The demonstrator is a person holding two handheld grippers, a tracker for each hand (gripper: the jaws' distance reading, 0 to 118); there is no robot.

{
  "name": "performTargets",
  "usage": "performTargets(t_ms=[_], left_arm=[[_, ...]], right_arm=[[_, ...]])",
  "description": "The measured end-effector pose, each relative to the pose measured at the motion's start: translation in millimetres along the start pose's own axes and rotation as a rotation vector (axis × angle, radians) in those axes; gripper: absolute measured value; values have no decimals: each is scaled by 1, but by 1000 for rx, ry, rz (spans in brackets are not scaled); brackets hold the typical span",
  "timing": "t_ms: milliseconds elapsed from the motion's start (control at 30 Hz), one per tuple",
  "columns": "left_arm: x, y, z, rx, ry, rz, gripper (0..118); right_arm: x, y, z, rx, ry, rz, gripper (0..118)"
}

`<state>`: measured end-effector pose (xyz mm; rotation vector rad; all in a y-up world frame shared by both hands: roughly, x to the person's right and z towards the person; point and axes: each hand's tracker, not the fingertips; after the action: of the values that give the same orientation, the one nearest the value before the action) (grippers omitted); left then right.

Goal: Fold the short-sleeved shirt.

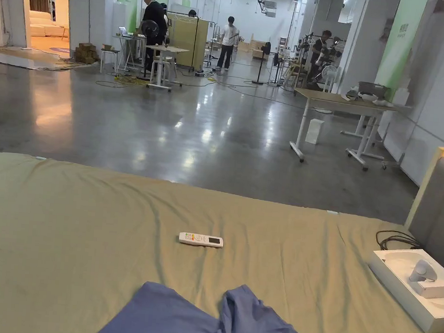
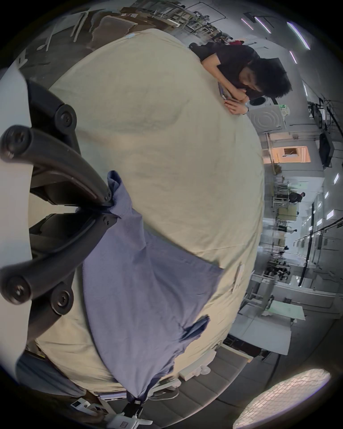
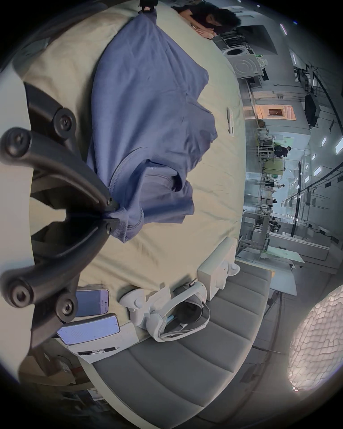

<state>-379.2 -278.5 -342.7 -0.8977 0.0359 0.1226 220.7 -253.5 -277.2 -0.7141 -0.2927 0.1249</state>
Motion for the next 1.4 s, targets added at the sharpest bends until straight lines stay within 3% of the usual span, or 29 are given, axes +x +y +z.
performTargets(t_ms=[100, 133, 200, 333, 433, 667, 867, 933, 1067, 1400], left_arm=[[0, -7, -1, -18, -5, -11, 23], [0, -8, 1, -18, -1, -16, 32], [-2, -8, 9, -3, 37, -35, 44], [-12, 0, 30, 64, 45, -9, 49], [-10, 14, 52, 162, 24, 17, 49], [41, 56, 101, 368, -77, -20, 49], [99, 75, 127, 511, -117, -68, 26], [116, 78, 132, 546, -136, -101, 9], [142, 74, 134, 574, -127, -138, 2], [137, 64, 131, 557, -109, -187, 2]], right_arm=[[-2, -5, -1, -22, 2, -1, 47], [-3, -7, 1, -18, 0, 2, 53], [-4, -7, 9, 7, -11, 15, 56], [-3, 6, 29, 80, -27, -11, 64], [-5, 26, 50, 190, -36, -48, 66], [-32, 86, 99, 439, 50, -123, 66], [-69, 113, 121, 554, 81, -147, 58], [-79, 115, 126, 584, 92, -147, 34], [-95, 114, 129, 613, 89, -133, 1], [-100, 111, 116, 562, 96, -132, 0]])
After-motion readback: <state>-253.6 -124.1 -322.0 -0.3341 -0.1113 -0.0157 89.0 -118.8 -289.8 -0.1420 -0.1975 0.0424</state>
